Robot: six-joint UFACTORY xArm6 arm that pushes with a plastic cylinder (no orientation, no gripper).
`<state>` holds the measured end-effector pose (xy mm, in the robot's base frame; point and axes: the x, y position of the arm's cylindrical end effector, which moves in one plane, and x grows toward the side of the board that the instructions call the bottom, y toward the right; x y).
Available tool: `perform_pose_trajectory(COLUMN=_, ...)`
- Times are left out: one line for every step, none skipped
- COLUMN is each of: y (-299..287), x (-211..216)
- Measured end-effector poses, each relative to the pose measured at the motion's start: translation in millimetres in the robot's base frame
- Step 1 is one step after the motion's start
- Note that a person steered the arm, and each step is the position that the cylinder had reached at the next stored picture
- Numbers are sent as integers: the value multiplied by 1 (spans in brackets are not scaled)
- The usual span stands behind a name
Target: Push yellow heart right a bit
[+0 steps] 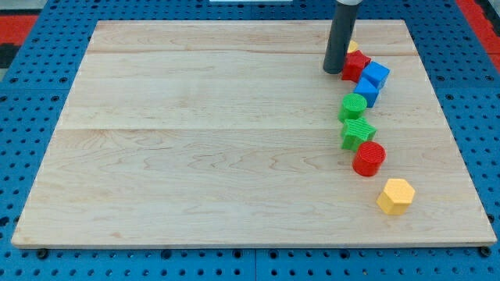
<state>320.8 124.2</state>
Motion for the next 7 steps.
perform_pose_trajectory(y=-35, x=-2)
perform_pose_trajectory(y=-44, x=-19)
perform_pose_trajectory(y=-41, x=-39)
perform_pose_trajectory(y=-29, x=-46)
perform_pose_trajectory(y=-17, x=-46)
perform_pose_trajectory(y=-5, x=-46)
perform_pose_trajectory(y=1, x=-46)
